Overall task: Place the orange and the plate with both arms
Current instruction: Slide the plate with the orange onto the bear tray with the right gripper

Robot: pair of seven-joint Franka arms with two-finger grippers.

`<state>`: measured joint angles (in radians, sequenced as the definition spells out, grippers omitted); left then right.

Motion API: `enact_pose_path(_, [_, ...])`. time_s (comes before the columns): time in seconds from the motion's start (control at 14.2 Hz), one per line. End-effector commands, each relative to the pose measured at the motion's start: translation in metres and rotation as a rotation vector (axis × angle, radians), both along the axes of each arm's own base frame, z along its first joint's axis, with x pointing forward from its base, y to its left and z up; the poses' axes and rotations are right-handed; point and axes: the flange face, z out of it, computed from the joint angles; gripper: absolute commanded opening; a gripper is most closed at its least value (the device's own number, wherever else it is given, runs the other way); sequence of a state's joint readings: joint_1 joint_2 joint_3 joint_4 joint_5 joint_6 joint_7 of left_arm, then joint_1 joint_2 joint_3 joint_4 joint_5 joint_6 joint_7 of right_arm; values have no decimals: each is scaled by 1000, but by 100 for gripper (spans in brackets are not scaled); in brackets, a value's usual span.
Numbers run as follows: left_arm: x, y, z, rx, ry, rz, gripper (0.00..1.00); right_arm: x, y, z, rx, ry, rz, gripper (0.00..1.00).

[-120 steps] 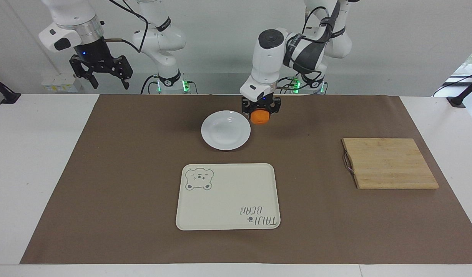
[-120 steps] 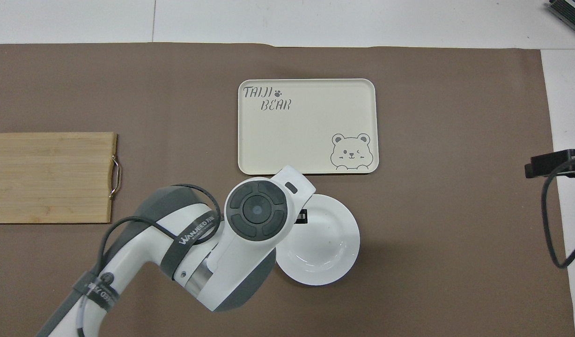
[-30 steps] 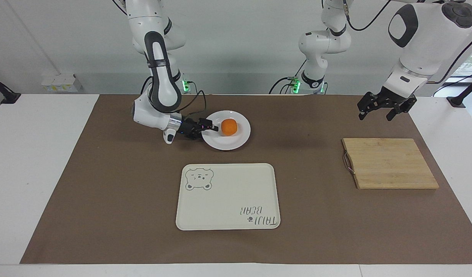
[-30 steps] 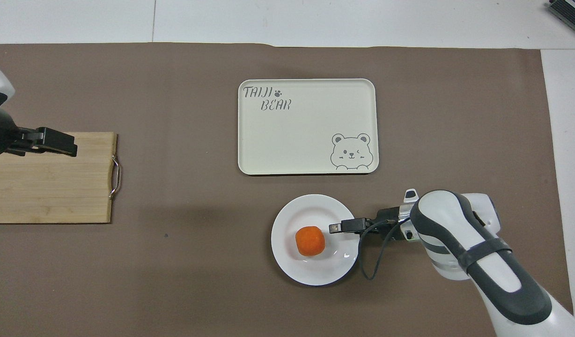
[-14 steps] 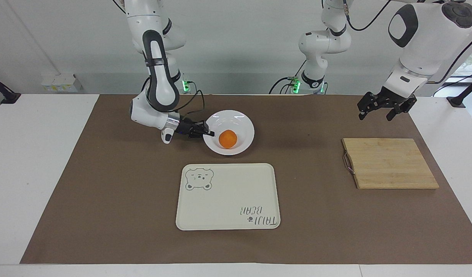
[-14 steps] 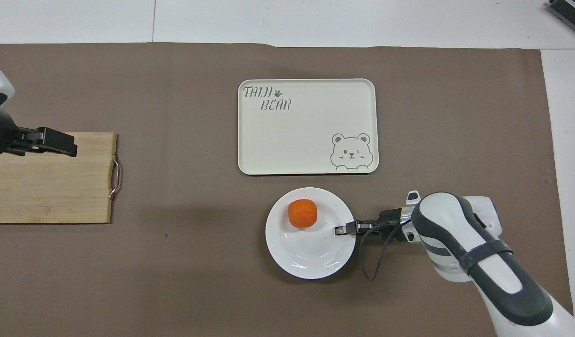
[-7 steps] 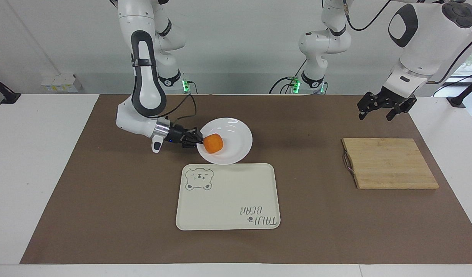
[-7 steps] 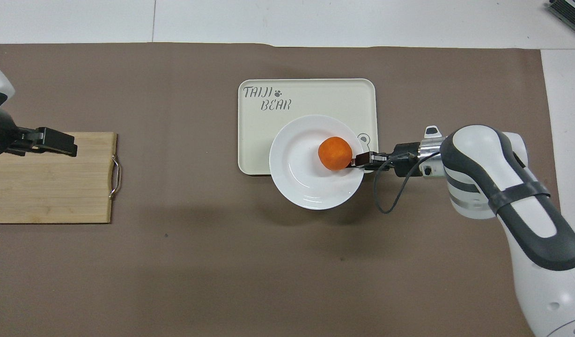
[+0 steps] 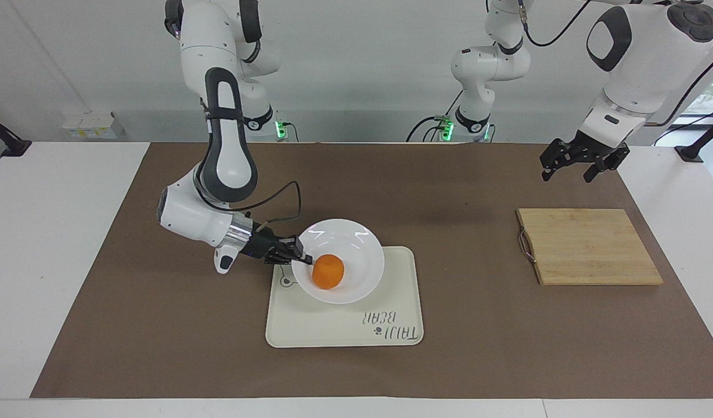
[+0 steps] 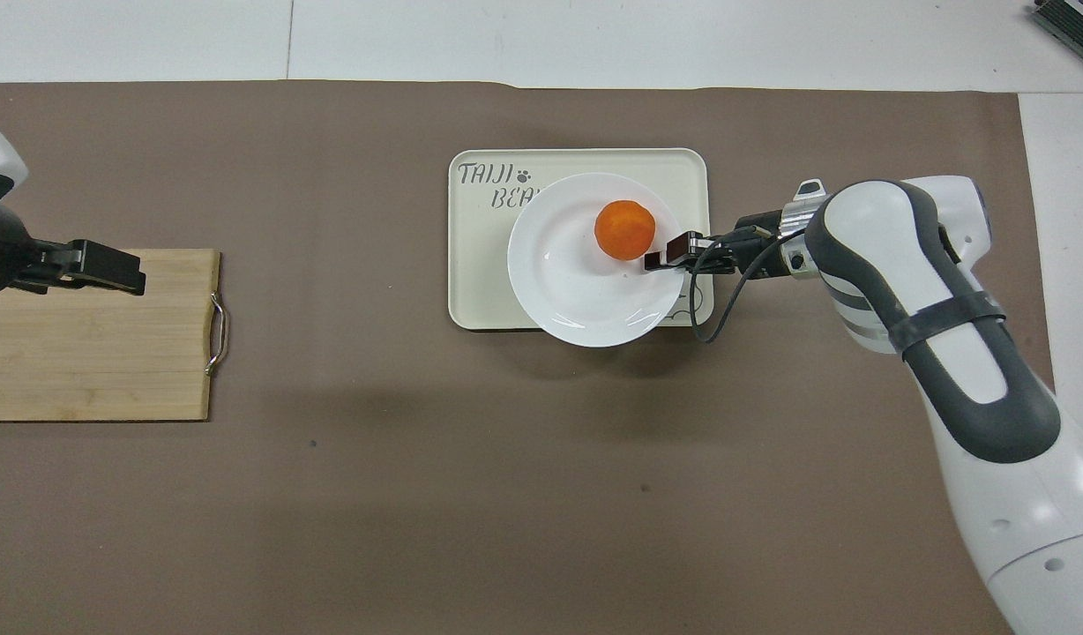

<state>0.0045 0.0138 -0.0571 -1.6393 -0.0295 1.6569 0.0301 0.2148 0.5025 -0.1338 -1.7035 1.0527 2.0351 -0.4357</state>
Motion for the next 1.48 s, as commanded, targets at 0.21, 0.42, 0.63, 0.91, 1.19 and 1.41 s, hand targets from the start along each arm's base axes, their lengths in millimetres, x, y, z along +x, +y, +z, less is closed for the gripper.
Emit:
enact_pose_path(0.21, [-1,2,7,-3,-4,-10,100,24,4,-20,-21,-8,-25,0])
enact_pose_path(0.42, [-1,2,7,-3,-4,-10,100,21,12,-23,-32,-8,-8,0])
enact_pose_path(0.63, [-1,2,7,-3,-6,-8,100,22,15,-28,-49,-41,-1,0])
enact_pose_path(0.91, [-1,2,7,-3,-4,-8,100,22,15,-36,-49,-40,2,0])
enact_pose_path(1.19, [-1,2,7,-3,-4,-8,100,22,31,-34,-63,-68,-13,0])
enact_pose_path(1.41, [-1,2,7,-3,-4,-10,100,21,35,-34,-65,-69,-11,0])
